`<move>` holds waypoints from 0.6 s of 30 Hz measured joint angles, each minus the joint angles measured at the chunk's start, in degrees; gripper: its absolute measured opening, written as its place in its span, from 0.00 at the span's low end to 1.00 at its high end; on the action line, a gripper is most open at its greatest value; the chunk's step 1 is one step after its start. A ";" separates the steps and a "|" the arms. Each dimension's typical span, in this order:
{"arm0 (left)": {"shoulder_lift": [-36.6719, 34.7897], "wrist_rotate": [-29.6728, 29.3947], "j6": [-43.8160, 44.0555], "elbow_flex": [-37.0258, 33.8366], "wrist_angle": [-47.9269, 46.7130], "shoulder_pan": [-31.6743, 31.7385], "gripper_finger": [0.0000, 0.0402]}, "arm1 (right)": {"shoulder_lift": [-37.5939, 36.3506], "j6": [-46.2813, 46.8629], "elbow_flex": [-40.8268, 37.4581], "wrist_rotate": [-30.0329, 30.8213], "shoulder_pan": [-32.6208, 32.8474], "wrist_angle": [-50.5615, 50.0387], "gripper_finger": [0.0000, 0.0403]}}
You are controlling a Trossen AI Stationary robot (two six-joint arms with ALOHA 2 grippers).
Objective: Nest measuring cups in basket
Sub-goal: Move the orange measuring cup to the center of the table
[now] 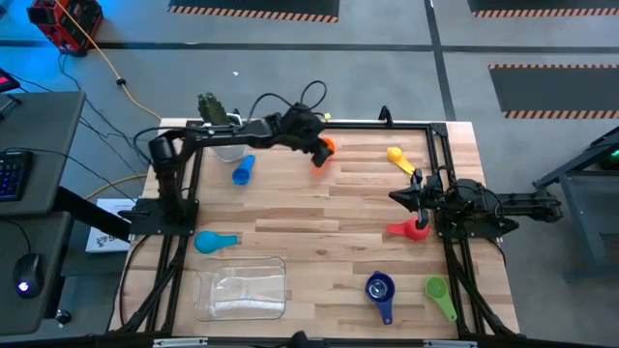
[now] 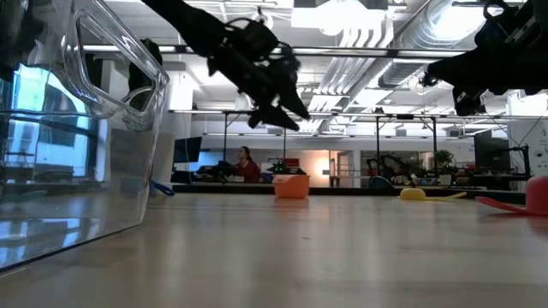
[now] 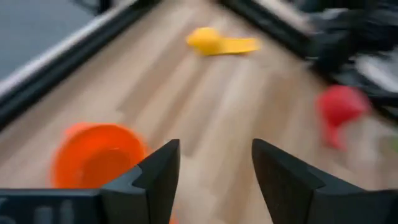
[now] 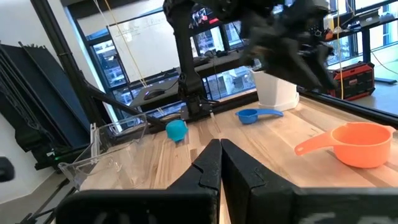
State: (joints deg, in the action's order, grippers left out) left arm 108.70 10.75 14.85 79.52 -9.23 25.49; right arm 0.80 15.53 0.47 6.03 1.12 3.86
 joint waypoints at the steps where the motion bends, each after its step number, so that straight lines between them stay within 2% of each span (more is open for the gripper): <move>1: 1.18 -2.09 -0.01 0.59 -0.46 -0.02 0.42 | 0.00 -0.03 -0.02 0.00 -0.01 -0.03 0.00; 4: 3.23 -7.85 -0.02 0.84 -0.92 -0.17 0.28 | 0.00 -0.02 0.00 0.01 0.00 -0.25 0.00; 8: 5.11 -12.54 -0.08 0.93 -0.55 -0.33 0.05 | -0.02 -0.09 -0.02 -0.01 0.00 -0.96 0.00; 14: 7.61 -17.05 0.00 0.88 -1.51 -0.75 0.01 | 0.00 -0.04 0.00 -0.01 -0.02 -1.51 0.00; 18: 8.09 -17.43 -0.01 0.88 -2.62 -1.01 0.00 | 0.00 -0.09 0.00 -0.01 -0.02 -1.51 0.00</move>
State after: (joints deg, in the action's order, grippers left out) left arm 116.79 -6.68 14.84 80.40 -11.85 24.48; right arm 0.80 15.44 0.47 6.02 1.10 2.35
